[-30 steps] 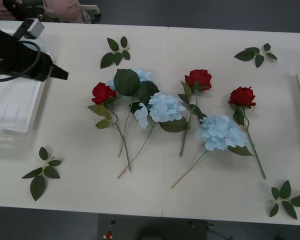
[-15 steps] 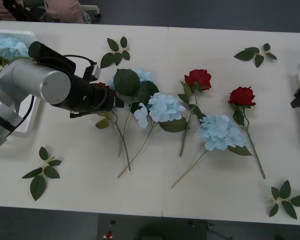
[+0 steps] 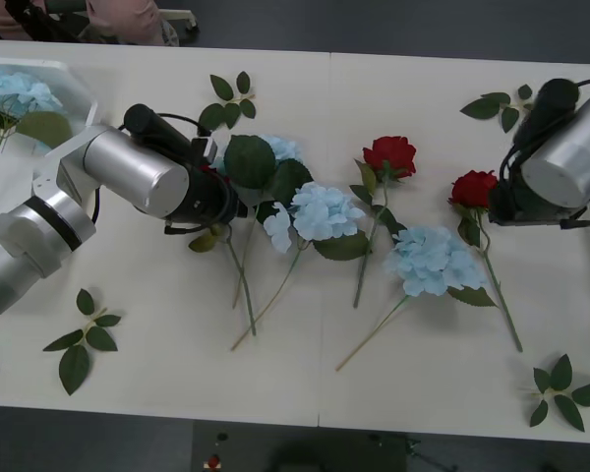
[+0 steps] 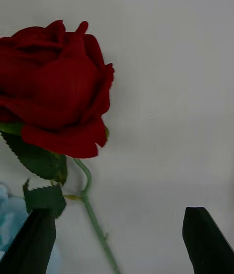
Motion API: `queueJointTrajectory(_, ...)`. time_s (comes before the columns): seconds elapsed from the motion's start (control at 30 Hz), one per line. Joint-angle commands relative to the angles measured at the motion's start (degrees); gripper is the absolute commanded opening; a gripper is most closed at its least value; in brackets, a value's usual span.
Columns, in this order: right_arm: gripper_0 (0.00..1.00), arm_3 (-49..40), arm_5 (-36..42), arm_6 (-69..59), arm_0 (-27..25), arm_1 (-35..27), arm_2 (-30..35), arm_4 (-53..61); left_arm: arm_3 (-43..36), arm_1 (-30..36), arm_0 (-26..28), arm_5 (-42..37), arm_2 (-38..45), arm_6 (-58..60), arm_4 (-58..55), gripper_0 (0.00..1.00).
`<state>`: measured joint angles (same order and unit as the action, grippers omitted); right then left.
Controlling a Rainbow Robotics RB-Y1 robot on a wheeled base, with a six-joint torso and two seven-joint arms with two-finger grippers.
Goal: Put the red flowers into the right box and the blue flowers into the left box
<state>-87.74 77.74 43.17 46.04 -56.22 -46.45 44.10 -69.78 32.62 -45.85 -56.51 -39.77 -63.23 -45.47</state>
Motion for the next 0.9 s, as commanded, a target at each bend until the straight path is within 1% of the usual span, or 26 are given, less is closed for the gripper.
queueJointTrajectory(0.03,0.76,4.6,-0.8,-0.9,0.1,5.1,0.0,-4.7,0.1,0.3,-2.5,2.0,-2.2,2.1,2.8,1.0)
queueJointTrajectory(0.13,0.76,7.4,-2.0,-0.7,0.1,7.0,0.0,-6.0,0.0,0.2,-2.7,2.0,-3.7,2.1,6.7,1.0)
queueJointTrajectory(0.17,0.76,8.4,-2.3,-0.6,0.1,7.6,0.0,-6.5,0.1,0.1,-2.7,2.2,-4.5,2.1,8.5,0.88)
queueJointTrajectory(0.23,0.76,10.0,-3.2,-0.3,0.1,8.5,-0.1,-7.3,0.0,-0.1,-2.7,2.7,-6.1,2.1,11.9,0.67)
queueJointTrajectory(0.27,0.76,10.6,-3.5,-0.3,0.1,8.7,0.0,-7.4,0.0,-0.2,-2.7,2.9,-6.5,2.1,12.7,0.61)
queueJointTrajectory(0.3,0.76,11.6,-4.2,-0.1,0.1,9.0,0.0,-7.4,0.0,-0.2,-2.7,3.3,-7.3,2.2,14.0,0.51)
queueJointTrajectory(0.5,0.76,16.5,-7.1,0.8,0.1,10.6,0.0,-8.3,0.0,-0.3,-2.7,3.7,-7.7,2.2,14.6,0.26)
queueJointTrajectory(0.57,0.76,18.4,-8.4,1.3,0.1,11.0,-0.1,-8.3,0.1,-0.2,-2.7,3.7,-7.7,2.2,14.6,0.15)
queueJointTrajectory(0.6,0.76,19.0,-8.8,1.5,0.1,11.2,-0.1,-8.3,0.0,-0.3,-2.7,3.7,-7.7,2.2,14.6,0.12)
queueJointTrajectory(0.63,0.76,20.1,-9.4,1.9,0.1,11.6,0.0,-8.3,0.1,-0.2,-2.7,3.7,-7.7,2.2,14.6,0.07)
queueJointTrajectory(0.7,0.76,22.1,-10.7,2.6,0.1,12.4,0.0,-8.4,0.0,-0.2,-2.7,3.7,-7.7,2.2,14.8,0.01)
queueJointTrajectory(0.8,0.76,24.4,-12.5,3.6,0.1,13.3,-0.2,-8.6,0.0,-0.1,-2.7,3.9,-7.2,2.2,15.3,0.0)
queueJointTrajectory(0.9,0.76,27.2,-14.8,4.2,0.2,14.6,-1.3,-10.2,-0.8,1.6,-2.7,5.2,-2.8,2.2,15.2,0.0)
